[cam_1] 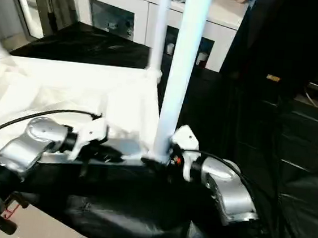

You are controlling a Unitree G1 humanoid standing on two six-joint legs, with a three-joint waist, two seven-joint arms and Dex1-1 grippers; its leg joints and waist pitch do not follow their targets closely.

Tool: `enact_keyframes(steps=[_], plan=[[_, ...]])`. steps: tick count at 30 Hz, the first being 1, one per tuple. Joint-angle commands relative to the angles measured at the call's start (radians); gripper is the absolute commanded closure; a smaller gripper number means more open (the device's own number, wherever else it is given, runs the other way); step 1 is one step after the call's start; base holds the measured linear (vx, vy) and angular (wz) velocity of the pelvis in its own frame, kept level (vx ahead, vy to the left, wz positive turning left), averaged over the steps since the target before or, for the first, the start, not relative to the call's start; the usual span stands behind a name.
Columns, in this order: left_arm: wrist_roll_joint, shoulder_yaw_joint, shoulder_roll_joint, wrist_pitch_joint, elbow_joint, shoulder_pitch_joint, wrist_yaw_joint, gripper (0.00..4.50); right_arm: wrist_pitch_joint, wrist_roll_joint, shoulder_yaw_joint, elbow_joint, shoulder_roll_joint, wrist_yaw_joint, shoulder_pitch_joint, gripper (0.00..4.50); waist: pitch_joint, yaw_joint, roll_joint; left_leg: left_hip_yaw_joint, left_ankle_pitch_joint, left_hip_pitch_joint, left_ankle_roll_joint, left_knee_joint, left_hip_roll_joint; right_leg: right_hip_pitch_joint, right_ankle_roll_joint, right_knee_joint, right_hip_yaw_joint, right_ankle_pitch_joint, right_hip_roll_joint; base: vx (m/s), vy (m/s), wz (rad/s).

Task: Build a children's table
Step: Rotate leg to tighten

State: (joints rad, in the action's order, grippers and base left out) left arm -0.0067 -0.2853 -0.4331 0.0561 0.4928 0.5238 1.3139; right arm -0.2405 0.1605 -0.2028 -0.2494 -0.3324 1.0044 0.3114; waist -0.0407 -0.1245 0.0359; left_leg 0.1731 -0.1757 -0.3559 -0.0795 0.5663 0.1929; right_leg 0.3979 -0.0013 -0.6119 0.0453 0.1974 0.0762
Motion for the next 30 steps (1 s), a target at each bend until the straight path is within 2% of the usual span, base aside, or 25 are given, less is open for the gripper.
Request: enact_keyframes(steps=[1,3,5,8,9,11,15,17,19,21,23,24,25,27,30], plan=[[-0.025,-0.02,0.002,-0.003,-0.041,0.004,0.034,4.5,-0.019,0.032,-0.056,0.051,-0.004,0.076,-0.009,0.66,0.052,-0.004,-0.001,-0.005,-0.21,0.006,0.029,-0.064,0.037,-0.049,-0.212,0.063,-0.039,0.11,0.064,0.0,0.0,0.0],[-0.03,-0.015,-0.008,0.002,-0.046,0.002,0.049,4.5,-0.028,0.037,-0.059,0.066,-0.011,0.095,-0.016,0.66,0.052,-0.006,-0.002,-0.004,-0.197,0.006,0.033,-0.063,0.038,-0.048,-0.215,0.061,-0.039,0.093,0.063,0.0,0.0,0.0],[-0.032,-0.013,-0.01,0.006,-0.047,0.001,0.053,4.5,-0.031,0.039,-0.06,0.07,-0.012,0.099,-0.019,0.9,0.054,-0.008,-0.002,-0.004,-0.185,0.006,0.035,-0.061,0.037,-0.048,-0.22,0.059,-0.038,0.074,0.063,0.0,0.0,0.0],[-0.034,-0.013,-0.014,0.009,-0.05,0.0,0.057,4.5,-0.039,0.042,-0.066,0.08,-0.005,0.099,-0.027,1.08,0.053,-0.011,0.0,-0.003,-0.19,0.007,0.032,-0.061,0.037,-0.046,-0.221,0.06,-0.038,0.085,0.064,0.0,0.0,0.0],[-0.035,-0.014,-0.014,0.009,-0.052,-0.001,0.057,4.5,-0.041,0.043,-0.069,0.081,0.0,0.096,-0.029,1.32,0.053,-0.014,-0.001,-0.003,-0.192,0.007,0.031,-0.061,0.037,-0.046,-0.219,0.06,-0.039,0.092,0.064,0.0,0.0,0.0],[-0.031,-0.012,-0.004,0.004,-0.05,-0.002,0.036,4.5,-0.041,0.04,-0.07,0.075,0.019,0.071,-0.033,1.38,0.052,-0.016,0.001,-0.004,-0.2,0.007,0.027,-0.062,0.037,-0.046,-0.214,0.062,-0.039,0.109,0.065,0.0,0.0,0.0],[-0.008,-0.005,0.019,0.01,-0.033,0.006,-0.036,4.5,-0.032,0.003,-0.06,0.037,0.063,-0.022,-0.027,1.74,0.049,-0.013,0.001,-0.006,-0.227,0.007,0.004,-0.067,0.036,-0.043,-0.192,0.068,-0.04,0.175,0.067,0.0,0.0,0.0],[0.012,0.001,0.036,0.018,-0.014,0.017,-0.095,4.5,-0.03,-0.023,-0.05,0.001,0.09,-0.094,-0.017,1.75,0.047,-0.012,0.001,-0.006,-0.24,0.008,-0.003,-0.069,0.035,-0.041,-0.184,0.071,-0.041,0.204,0.067,0.0,0.0,0.0],[0.031,0.027,0.091,0.044,0.025,0.043,-0.222,4.5,-0.039,-0.09,-0.019,-0.104,0.159,-0.302,0.02,1.83,0.043,-0.007,0.0,-0.009,-0.285,0.013,-0.027,-0.074,0.034,-0.037,-0.161,0.082,-0.041,0.313,0.069,0.0,0.0,0.0],[0.037,0.03,0.106,0.053,0.033,0.05,-0.253,4.5,-0.05,-0.099,-0.003,-0.132,0.182,-0.364,0.032,1.84,0.045,-0.003,0.0,-0.012,-0.3,0.014,-0.043,-0.076,0.033,-0.036,-0.146,0.085,-0.041,0.354,0.071,0.0,0.0,0.0],[0.056,0.033,0.14,0.073,0.054,0.069,-0.327,4.5,-0.074,-0.113,0.03,-0.187,0.23,-0.488,0.06,1.84,0.046,0.001,-0.001,-0.012,-0.294,0.014,-0.042,-0.077,0.035,-0.033,-0.142,0.084,-0.044,0.325,0.07,0.0,0.0,0.0],[0.056,0.033,0.14,0.073,0.054,0.069,-0.327,4.5,-0.074,-0.113,0.03,-0.187,0.23,-0.488,0.06,1.85,0.046,0.004,-0.001,-0.012,-0.293,0.013,-0.043,-0.077,0.033,-0.033,-0.144,0.083,-0.043,0.316,0.068,0.0,0.0,0.0],[0.064,0.034,0.163,0.084,0.067,0.082,-0.369,4.5,-0.081,-0.117,0.049,-0.216,0.257,-0.554,0.075,1.85,0.05,0.003,0.001,-0.012,-0.275,0.011,-0.039,-0.075,0.032,-0.039,-0.147,0.079,-0.042,0.284,0.068,0.0,0.0,0.0],[0.071,0.036,0.19,0.095,0.082,0.096,-0.415,4.5,-0.087,-0.122,0.065,-0.244,0.284,-0.609,0.091,1.85,0.048,0.005,-0.002,-0.009,-0.271,0.014,-0.035,-0.073,0.032,-0.034,-0.152,0.081,-0.044,0.263,0.067,0.0,0.0,0.0],[0.071,0.033,0.237,0.091,0.093,0.114,-0.441,4.5,-0.062,-0.108,0.062,-0.269,0.308,-0.576,0.11,1.85,0.051,0.004,-0.003,-0.008,-0.252,0.012,-0.029,-0.071,0.032,-0.037,-0.157,0.077,-0.043,0.223,0.067,0.0,0.0,0.0]])
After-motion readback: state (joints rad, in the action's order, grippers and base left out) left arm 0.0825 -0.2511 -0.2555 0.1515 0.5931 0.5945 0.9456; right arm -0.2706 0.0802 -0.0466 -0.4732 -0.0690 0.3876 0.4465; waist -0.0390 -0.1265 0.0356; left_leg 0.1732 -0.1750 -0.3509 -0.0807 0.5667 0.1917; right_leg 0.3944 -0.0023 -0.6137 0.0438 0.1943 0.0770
